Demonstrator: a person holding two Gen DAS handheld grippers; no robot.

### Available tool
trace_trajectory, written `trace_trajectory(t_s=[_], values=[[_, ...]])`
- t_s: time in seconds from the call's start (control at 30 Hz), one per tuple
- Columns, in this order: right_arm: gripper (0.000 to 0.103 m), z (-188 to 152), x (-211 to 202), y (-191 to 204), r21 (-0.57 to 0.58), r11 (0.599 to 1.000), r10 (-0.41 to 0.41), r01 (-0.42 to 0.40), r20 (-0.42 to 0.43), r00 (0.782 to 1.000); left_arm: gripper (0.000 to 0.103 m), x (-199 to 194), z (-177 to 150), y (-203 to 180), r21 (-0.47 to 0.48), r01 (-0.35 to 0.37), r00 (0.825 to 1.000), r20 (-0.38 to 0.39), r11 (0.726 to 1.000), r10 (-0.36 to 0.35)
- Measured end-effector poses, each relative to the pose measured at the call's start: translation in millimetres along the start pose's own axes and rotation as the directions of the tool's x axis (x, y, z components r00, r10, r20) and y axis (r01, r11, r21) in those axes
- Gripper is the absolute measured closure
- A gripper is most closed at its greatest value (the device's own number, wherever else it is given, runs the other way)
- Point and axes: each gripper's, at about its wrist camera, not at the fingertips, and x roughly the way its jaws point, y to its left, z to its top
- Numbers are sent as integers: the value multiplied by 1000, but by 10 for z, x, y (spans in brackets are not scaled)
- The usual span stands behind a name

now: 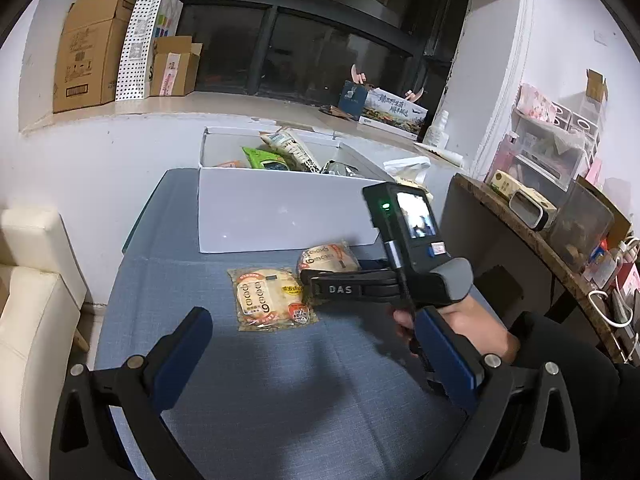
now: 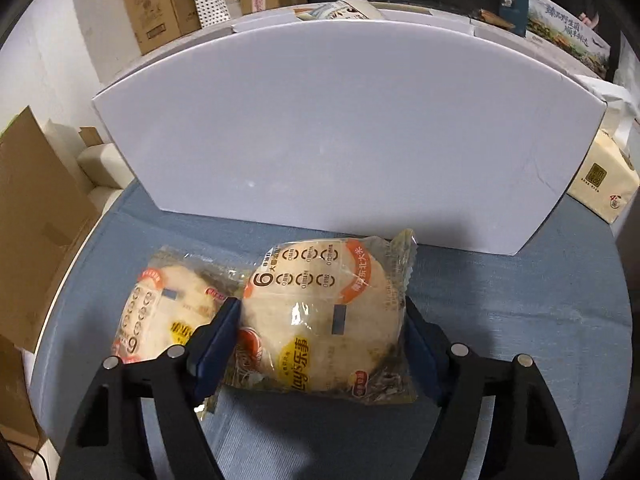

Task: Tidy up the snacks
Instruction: 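Grasp the round bread bun with the right tool, then grasp the second bread bun with the left tool while the right tool holds its bun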

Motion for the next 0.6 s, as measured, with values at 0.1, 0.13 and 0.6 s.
trace_trajectory(t_s=[0.1, 0.13, 0.6], values=[[23, -53, -193, -53, 18, 1000, 10, -11, 46, 999, 0, 43, 6, -5, 5, -5, 1000, -13, 1000, 5], [23, -69, -278, -74, 22, 1000, 16, -17, 65, 998, 0, 68, 8, -4, 8, -11, 1000, -17, 1000, 11], [23, -552, -1528, -416, 93, 996, -14, -10, 257, 966, 0, 1275, 165, 10, 76, -111, 969, -215, 991, 125]])
